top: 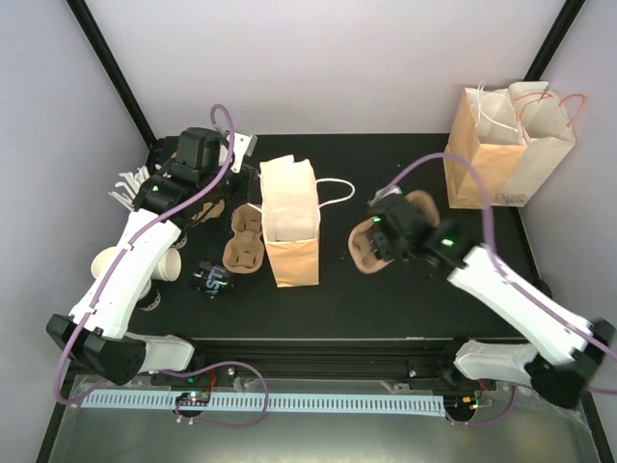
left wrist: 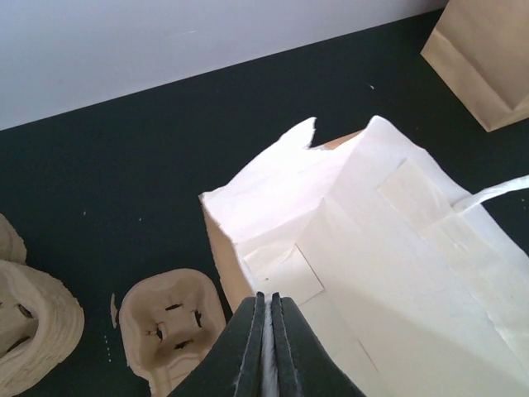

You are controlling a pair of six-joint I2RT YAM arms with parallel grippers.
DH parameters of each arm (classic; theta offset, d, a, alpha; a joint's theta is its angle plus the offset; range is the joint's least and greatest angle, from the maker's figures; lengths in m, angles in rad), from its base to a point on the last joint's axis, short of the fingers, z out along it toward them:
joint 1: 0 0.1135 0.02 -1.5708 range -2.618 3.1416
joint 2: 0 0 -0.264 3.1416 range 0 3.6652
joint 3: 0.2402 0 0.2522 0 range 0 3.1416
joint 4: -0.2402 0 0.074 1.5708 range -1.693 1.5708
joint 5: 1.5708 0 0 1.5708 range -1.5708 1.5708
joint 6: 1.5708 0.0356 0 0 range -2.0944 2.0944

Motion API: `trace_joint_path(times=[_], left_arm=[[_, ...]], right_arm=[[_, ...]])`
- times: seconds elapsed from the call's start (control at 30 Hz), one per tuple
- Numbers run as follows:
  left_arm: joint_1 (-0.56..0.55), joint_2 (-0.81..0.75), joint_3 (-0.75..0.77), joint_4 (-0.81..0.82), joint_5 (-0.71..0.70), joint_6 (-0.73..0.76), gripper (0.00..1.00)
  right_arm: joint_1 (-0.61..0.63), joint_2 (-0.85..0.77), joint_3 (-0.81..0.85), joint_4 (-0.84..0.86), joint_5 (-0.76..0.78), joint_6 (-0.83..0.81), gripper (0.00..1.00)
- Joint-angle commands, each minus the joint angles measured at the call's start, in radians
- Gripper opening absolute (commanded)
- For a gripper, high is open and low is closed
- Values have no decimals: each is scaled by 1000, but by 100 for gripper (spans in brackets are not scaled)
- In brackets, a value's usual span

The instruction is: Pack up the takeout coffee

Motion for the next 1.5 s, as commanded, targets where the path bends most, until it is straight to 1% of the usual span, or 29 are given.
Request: trace_joint_path(times=[0.0, 0.03, 0.07, 0.1, 0.13, 0.17, 0.2, 0.23, 0.3, 0.37, 0.43, 0.5, 0.57, 0.6, 0.63, 0.67, 0.7, 0.73, 0.77, 0.83, 0.87, 0.93, 1.0, 1.07, 1.17, 1.27, 1.33, 1.4, 1.47], left_arm=[[6, -42, 20, 10, -29, -21, 6], [7, -46, 16, 12, -29, -20, 6], [8, -48, 13, 13, -26, -19, 6], [8, -49, 8, 16, -19, -19, 6], [8, -51, 4, 19, -11, -16, 6], [8, -52, 1, 21, -5, -14, 6], [8, -55, -2, 21, 1, -13, 6], [8, -57, -6, 22, 3, -12, 6], [9, -61, -15, 31, 8, -9, 6], [9, -61, -17, 35, 13, -5, 7], [9, -62, -16, 34, 13, -4, 7], [9, -62, -20, 38, 12, -4, 7], [10, -61, -22, 42, 17, -5, 7], [9, -59, -22, 43, 19, -3, 8], [10, -58, -21, 42, 22, -3, 14], [9, -56, -19, 39, 26, -1, 25], [9, -57, -19, 37, 28, 1, 44], [9, -58, -18, 35, 30, 2, 56], [10, -62, -18, 33, 31, 1, 64], [9, -76, -18, 28, 41, -2, 80], [9, -87, -14, 21, 52, -5, 85], [8, -110, 12, -24, 87, -27, 92], [-17, -145, 34, -80, 124, -67, 93], [-72, -195, 13, -109, 154, -116, 93], [-224, -272, -75, -106, 145, -221, 91], [-397, -317, -202, -40, 149, -357, 87], [-501, -326, -290, 32, 153, -445, 84], [-569, -323, -363, 102, 158, -497, 80], [-599, -314, -415, 155, 158, -528, 76]], right_arm=[[-64, 157, -188, 7, -220, 84, 86], [-104, 186, -229, 63, -336, 66, 96], [-178, 200, -281, 155, -540, 46, 100], [-228, 201, -346, 262, -675, 58, 100], [-241, 205, -386, 335, -674, 86, 100], [-223, 233, -387, 343, -564, 92, 100], [-200, 282, -363, 288, -445, 87, 100], [-195, 341, -336, 244, -374, 74, 100], [-193, 424, -312, 208, -344, 37, 100], [-193, 431, -327, 238, -433, 7, 100], [-190, 415, -342, 254, -433, 36, 100], [-194, 386, -375, 323, -649, 11, 100], [-188, 374, -384, 362, -652, 67, 100], [-193, 371, -401, 409, -793, 49, 100], [-192, 376, -395, 398, -746, 69, 100], [-169, 393, -369, 351, -589, 97, 100], [-143, 432, -341, 307, -463, 86, 100], [-134, 464, -323, 281, -432, 60, 100], [-134, 503, -304, 248, -385, 57, 100], [-121, 545, -286, 215, -285, 61, 100], [-117, 548, -292, 218, -255, 61, 100], [-115, 533, -306, 230, -195, 84, 100], [-115, 498, -325, 246, -151, 106, 100], [-116, 460, -343, 268, -116, 129, 100], [-116, 419, -371, 307, -94, 147, 100], [-116, 395, -381, 323, -106, 161, 100], [-116, 356, -398, 357, -182, 154, 100], [-116, 317, -411, 375, -230, 153, 100], [-119, 290, -416, 383, -268, 141, 100]])
